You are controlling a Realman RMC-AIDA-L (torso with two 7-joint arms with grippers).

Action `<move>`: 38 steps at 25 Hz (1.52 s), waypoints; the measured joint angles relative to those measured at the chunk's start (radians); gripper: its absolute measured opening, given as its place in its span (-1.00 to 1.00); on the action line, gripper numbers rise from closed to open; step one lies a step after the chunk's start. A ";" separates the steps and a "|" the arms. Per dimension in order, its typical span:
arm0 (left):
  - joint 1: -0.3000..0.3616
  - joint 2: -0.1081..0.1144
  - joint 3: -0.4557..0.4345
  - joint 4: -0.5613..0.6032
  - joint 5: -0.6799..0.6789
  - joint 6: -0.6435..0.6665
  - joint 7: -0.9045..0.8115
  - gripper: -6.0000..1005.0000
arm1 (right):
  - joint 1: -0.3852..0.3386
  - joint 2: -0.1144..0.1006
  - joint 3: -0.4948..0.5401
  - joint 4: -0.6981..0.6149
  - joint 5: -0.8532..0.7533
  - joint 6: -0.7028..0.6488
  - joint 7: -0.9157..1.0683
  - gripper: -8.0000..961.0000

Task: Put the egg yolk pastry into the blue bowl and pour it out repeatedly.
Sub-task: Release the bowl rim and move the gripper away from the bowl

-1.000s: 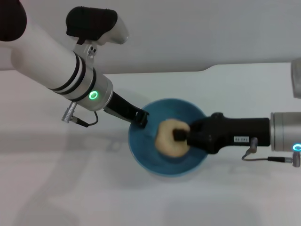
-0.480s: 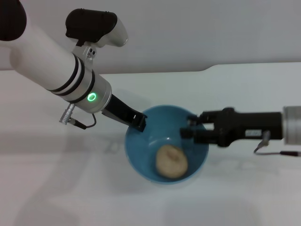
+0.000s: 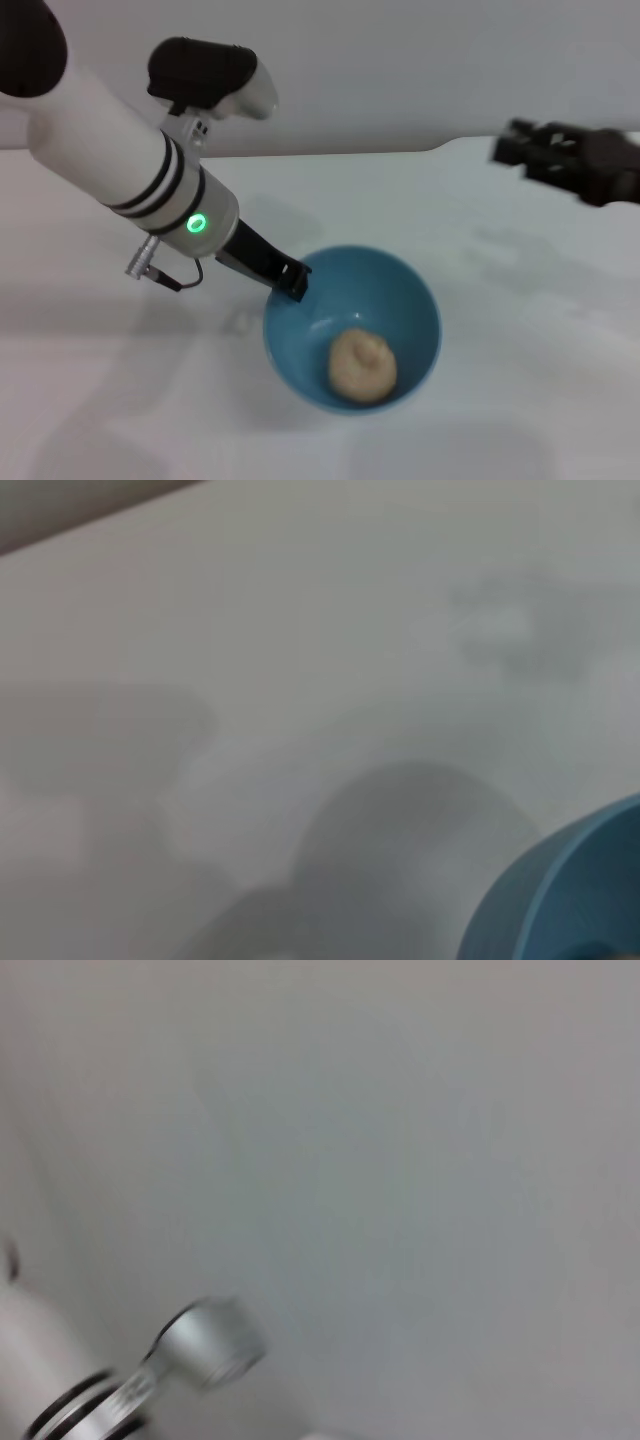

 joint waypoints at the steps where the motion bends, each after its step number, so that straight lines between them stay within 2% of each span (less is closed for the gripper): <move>1: 0.002 -0.001 0.007 0.000 -0.002 0.000 -0.001 -0.89 | -0.010 0.000 0.024 0.000 0.007 -0.003 -0.013 -0.02; 5: 0.006 -0.002 0.029 0.001 -0.006 0.000 -0.010 -0.89 | -0.040 0.000 0.095 0.014 0.007 -0.003 -0.035 -0.02; 10: 0.011 -0.005 0.063 0.009 -0.007 0.005 -0.028 -0.89 | -0.058 -0.001 0.123 0.046 0.008 0.002 -0.068 -0.02; 17: 0.004 -0.008 0.159 0.046 -0.045 0.042 -0.064 -0.89 | -0.059 -0.001 0.126 0.070 0.006 0.005 -0.080 -0.02; 23: 0.007 -0.007 0.186 0.086 -0.097 0.068 -0.062 -0.89 | -0.059 -0.001 0.127 0.070 0.005 0.005 -0.081 -0.02; 28: 0.003 -0.007 0.214 0.123 -0.121 0.101 -0.063 -0.82 | -0.055 -0.001 0.127 0.077 0.006 0.006 -0.081 -0.02; 38: -0.017 -0.008 0.217 0.183 -0.122 0.109 -0.066 -0.68 | -0.056 -0.001 0.127 0.088 0.008 0.006 -0.082 -0.02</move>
